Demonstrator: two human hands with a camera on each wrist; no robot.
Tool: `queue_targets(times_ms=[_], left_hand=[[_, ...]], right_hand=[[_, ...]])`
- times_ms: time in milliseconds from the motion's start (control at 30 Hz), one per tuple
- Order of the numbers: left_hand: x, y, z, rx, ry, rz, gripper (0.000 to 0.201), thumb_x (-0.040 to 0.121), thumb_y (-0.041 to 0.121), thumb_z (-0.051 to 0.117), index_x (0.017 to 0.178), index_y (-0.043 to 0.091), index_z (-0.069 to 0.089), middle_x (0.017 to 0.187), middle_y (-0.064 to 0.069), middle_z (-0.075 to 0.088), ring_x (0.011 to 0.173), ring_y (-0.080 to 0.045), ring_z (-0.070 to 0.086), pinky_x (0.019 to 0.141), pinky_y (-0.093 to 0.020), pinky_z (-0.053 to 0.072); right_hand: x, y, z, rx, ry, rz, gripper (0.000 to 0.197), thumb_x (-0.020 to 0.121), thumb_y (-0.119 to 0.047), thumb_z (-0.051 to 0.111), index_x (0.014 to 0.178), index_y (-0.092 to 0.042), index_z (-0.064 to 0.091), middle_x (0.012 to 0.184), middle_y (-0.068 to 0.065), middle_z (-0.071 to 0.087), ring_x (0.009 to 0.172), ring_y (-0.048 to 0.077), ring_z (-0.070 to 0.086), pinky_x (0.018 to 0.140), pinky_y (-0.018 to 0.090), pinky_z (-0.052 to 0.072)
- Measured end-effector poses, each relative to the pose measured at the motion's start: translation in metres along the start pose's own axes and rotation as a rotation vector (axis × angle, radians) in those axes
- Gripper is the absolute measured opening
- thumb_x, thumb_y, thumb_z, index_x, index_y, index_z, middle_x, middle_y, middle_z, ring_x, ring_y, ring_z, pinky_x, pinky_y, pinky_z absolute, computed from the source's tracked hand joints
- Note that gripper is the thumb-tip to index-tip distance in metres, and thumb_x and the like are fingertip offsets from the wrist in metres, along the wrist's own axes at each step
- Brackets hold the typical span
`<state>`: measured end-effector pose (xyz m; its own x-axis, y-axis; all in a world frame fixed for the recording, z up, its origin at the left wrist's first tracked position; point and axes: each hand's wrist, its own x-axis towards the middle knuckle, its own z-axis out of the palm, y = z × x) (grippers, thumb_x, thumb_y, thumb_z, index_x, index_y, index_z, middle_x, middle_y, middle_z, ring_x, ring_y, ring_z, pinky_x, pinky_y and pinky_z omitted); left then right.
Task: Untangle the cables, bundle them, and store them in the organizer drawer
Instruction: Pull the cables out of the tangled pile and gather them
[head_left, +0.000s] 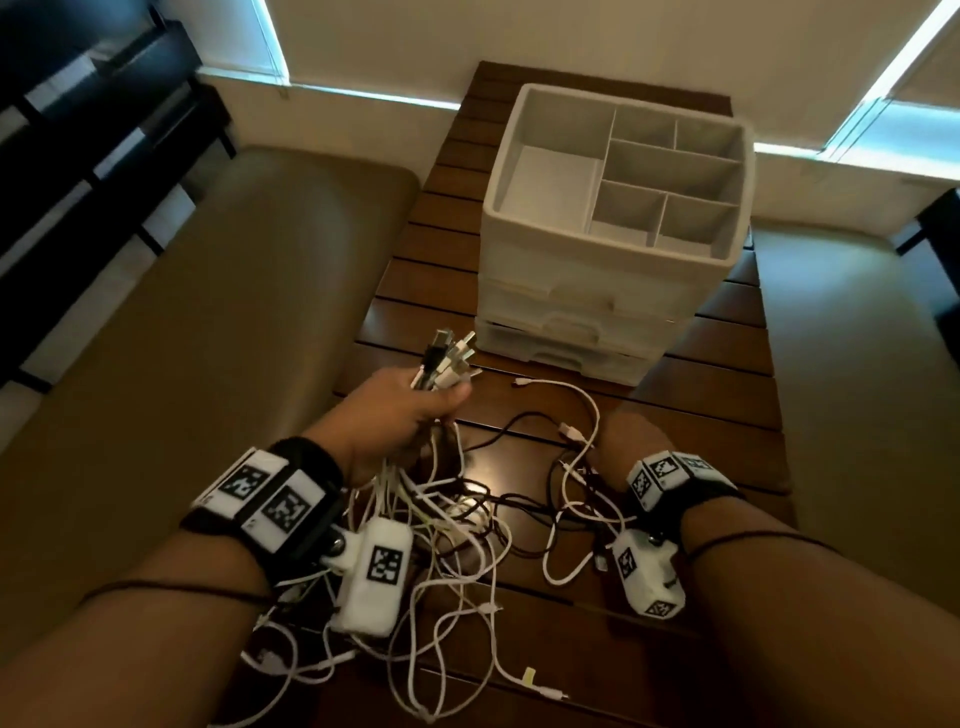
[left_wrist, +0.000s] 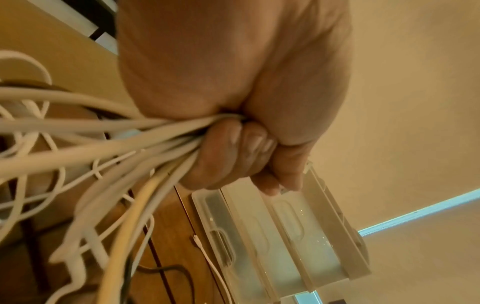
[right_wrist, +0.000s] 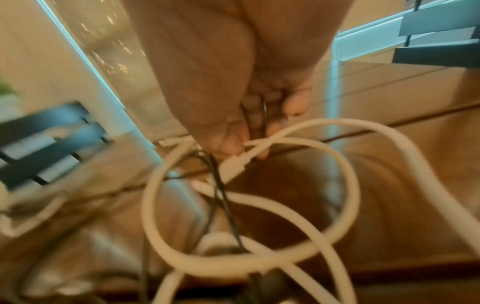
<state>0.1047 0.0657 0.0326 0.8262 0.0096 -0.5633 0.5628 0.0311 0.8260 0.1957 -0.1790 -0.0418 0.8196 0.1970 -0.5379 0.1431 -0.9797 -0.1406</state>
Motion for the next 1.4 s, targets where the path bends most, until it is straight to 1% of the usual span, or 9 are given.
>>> queue_targets(times_ms=[200, 333, 433, 567, 767, 900, 1100, 1300, 1400], left_hand=[[0.002, 0.006, 0.018, -0.115, 0.018, 0.048, 0.027, 0.092, 0.035, 0.061, 0.075, 0.016, 0.054, 0.047, 0.009, 0.040, 0.036, -0.005, 0.029, 0.034, -0.018, 0.025], [-0.009, 0.009, 0.020, -0.198, -0.018, 0.044, 0.029, 0.092, 0.035, 0.061, 0.075, 0.012, 0.057, 0.048, 0.005, 0.036, 0.034, -0.008, 0.028, 0.031, -0.018, 0.024], [-0.019, 0.009, 0.023, -0.219, -0.055, 0.035, 0.023, 0.088, 0.031, 0.066, 0.075, 0.015, 0.056, 0.051, 0.005, 0.035, 0.036, -0.007, 0.025, 0.035, -0.018, 0.018], [-0.036, 0.009, 0.026, -0.256, -0.067, 0.044, 0.025, 0.072, 0.024, 0.075, 0.077, 0.020, 0.051, 0.059, 0.005, 0.031, 0.044, -0.007, 0.021, 0.044, -0.023, 0.011], [-0.055, 0.009, 0.030, -0.319, -0.118, 0.134, 0.018, 0.073, 0.018, 0.074, 0.083, 0.015, 0.058, 0.057, 0.006, 0.045, 0.043, -0.006, 0.030, 0.039, -0.018, 0.022], [-0.063, 0.009, 0.039, -0.337, -0.168, 0.155, 0.022, 0.079, 0.021, 0.072, 0.094, 0.005, 0.066, 0.071, -0.010, 0.061, 0.051, -0.018, 0.054, 0.036, -0.018, 0.038], [-0.060, 0.007, 0.049, -0.283, -0.024, 0.213, 0.024, 0.092, 0.037, 0.059, 0.087, 0.014, 0.062, 0.061, -0.002, 0.051, 0.044, -0.008, 0.040, 0.039, -0.018, 0.031], [-0.055, 0.015, 0.035, -0.377, 0.087, 0.212, 0.034, 0.091, 0.045, 0.056, 0.077, 0.014, 0.051, 0.060, -0.001, 0.049, 0.040, -0.007, 0.035, 0.034, -0.017, 0.026], [-0.056, 0.019, 0.021, -0.423, 0.087, 0.202, 0.037, 0.091, 0.049, 0.055, 0.072, 0.018, 0.047, 0.056, 0.002, 0.038, 0.042, -0.010, 0.033, 0.040, -0.022, 0.027]], right_hand=[[-0.043, -0.013, -0.055, 0.207, -0.022, -0.078, 0.017, 0.088, -0.020, 0.061, 0.089, -0.009, 0.074, 0.090, 0.009, 0.071, 0.082, 0.024, 0.066, 0.072, 0.033, 0.052], [-0.065, -0.015, -0.066, 0.301, -0.030, -0.071, 0.024, 0.096, -0.021, 0.051, 0.091, -0.004, 0.068, 0.088, 0.015, 0.069, 0.067, 0.021, 0.057, 0.068, 0.031, 0.049], [-0.083, -0.022, -0.057, 0.666, -0.019, -0.085, 0.017, 0.096, -0.017, 0.055, 0.081, -0.008, 0.057, 0.063, 0.011, 0.067, 0.053, 0.024, 0.061, 0.055, 0.036, 0.054], [-0.115, -0.044, -0.051, 0.907, -0.032, -0.248, 0.009, 0.092, -0.005, 0.060, 0.085, -0.008, 0.055, 0.058, 0.006, 0.063, 0.051, 0.021, 0.060, 0.053, 0.036, 0.052], [-0.143, -0.074, -0.057, 0.931, 0.027, -0.363, 0.008, 0.091, -0.007, 0.062, 0.089, -0.001, 0.058, 0.062, 0.011, 0.064, 0.051, 0.020, 0.060, 0.048, 0.028, 0.052], [-0.147, -0.087, -0.058, 0.907, 0.043, -0.423, 0.009, 0.091, -0.003, 0.060, 0.083, -0.008, 0.058, 0.061, 0.009, 0.063, 0.048, 0.017, 0.061, 0.046, 0.027, 0.051], [-0.143, -0.091, -0.053, 0.772, 0.144, -0.489, 0.017, 0.081, -0.016, 0.074, 0.083, -0.010, 0.057, 0.066, 0.004, 0.066, 0.051, 0.009, 0.060, 0.052, 0.028, 0.051], [-0.141, -0.077, -0.047, 0.601, -0.032, -0.555, 0.015, 0.084, -0.027, 0.071, 0.087, -0.018, 0.060, 0.075, 0.000, 0.068, 0.057, 0.005, 0.056, 0.057, 0.028, 0.049], [-0.130, -0.060, -0.047, 0.465, -0.069, -0.608, 0.008, 0.087, -0.030, 0.068, 0.085, -0.024, 0.064, 0.085, -0.001, 0.071, 0.073, 0.011, 0.065, 0.073, 0.035, 0.055]])
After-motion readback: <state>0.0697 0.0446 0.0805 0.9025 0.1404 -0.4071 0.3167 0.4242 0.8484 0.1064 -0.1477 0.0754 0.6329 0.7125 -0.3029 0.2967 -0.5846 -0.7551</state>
